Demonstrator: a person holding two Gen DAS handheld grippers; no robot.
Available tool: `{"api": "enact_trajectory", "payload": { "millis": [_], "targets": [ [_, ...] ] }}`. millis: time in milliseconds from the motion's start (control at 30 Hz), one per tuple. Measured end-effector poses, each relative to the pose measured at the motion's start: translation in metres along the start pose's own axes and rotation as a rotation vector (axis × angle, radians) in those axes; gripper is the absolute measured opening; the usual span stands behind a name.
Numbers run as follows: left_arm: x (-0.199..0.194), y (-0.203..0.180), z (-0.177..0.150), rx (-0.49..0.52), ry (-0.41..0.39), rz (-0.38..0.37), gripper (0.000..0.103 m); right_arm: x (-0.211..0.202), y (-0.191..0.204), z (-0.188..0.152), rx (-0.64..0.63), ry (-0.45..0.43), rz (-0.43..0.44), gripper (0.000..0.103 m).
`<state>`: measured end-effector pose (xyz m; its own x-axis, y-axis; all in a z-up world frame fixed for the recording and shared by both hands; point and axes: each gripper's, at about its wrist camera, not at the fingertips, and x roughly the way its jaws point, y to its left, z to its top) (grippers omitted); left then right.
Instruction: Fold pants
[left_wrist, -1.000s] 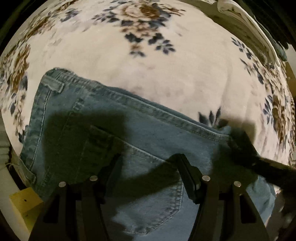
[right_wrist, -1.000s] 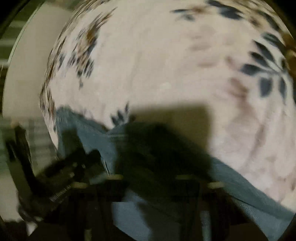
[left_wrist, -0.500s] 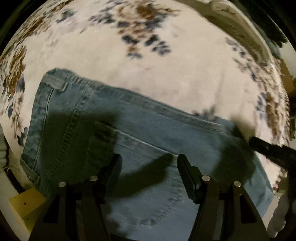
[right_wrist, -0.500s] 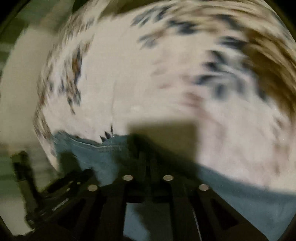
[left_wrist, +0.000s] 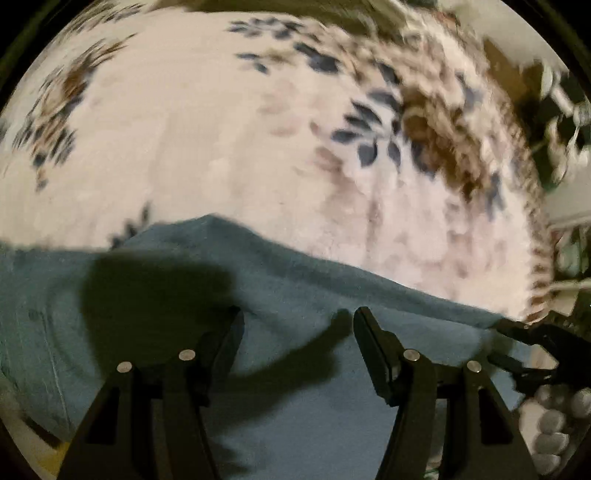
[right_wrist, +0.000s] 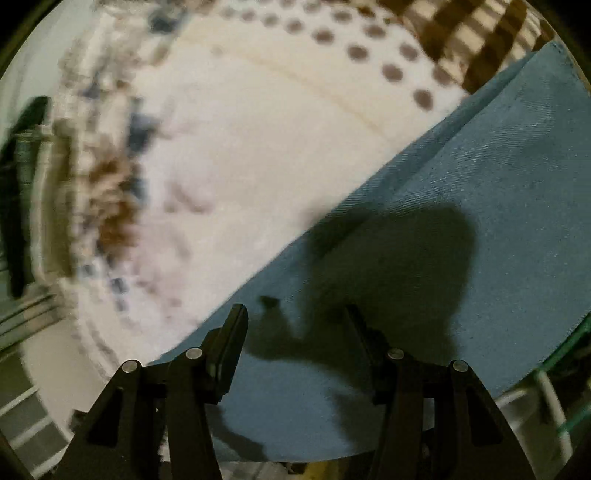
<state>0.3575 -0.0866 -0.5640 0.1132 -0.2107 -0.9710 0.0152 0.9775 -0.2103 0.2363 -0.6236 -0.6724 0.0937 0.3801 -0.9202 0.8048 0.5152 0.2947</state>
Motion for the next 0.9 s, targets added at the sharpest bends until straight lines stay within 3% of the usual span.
{"api": "enact_trajectory", "payload": {
  "millis": [133,267,367,400,433,500,633,733,867,900],
  "targets": [
    [0.020,-0.001,0.008,0.036,0.042,0.037,0.060,0.019,-0.003,0.007,0.080,0.024,-0.053,0.056],
    [0.010,0.009,0.007,0.001,0.053,-0.009,0.059,0.013,0.000,0.002,0.085,0.048,0.015,0.056],
    [0.019,0.018,0.016,-0.090,0.097,-0.037,0.059,0.023,0.000,0.002,0.085,0.043,-0.028,0.051],
    [0.020,0.022,0.019,-0.123,0.109,-0.049,0.060,0.022,-0.001,0.002,0.087,0.028,-0.047,0.046],
    [0.021,0.032,0.023,-0.193,0.124,-0.085,0.060,0.019,0.001,0.001,0.075,0.014,-0.071,0.035],
    [0.023,0.046,0.026,-0.292,0.117,-0.116,0.059,0.012,0.004,-0.002,0.049,-0.003,-0.090,0.026],
    [0.025,0.074,0.025,-0.469,0.124,-0.192,0.059,0.005,0.002,-0.006,0.033,-0.016,-0.101,0.020],
    [0.024,0.083,0.021,-0.471,0.134,-0.162,0.040,0.001,0.003,-0.006,0.034,-0.020,-0.109,0.019],
    [0.019,0.101,0.013,-0.470,0.133,-0.193,0.003,0.015,0.045,-0.027,0.018,-0.053,-0.115,0.011],
    [0.017,0.104,0.014,-0.468,0.134,-0.196,0.002,0.017,0.043,-0.028,0.015,-0.062,-0.112,0.010]
  ]
}}
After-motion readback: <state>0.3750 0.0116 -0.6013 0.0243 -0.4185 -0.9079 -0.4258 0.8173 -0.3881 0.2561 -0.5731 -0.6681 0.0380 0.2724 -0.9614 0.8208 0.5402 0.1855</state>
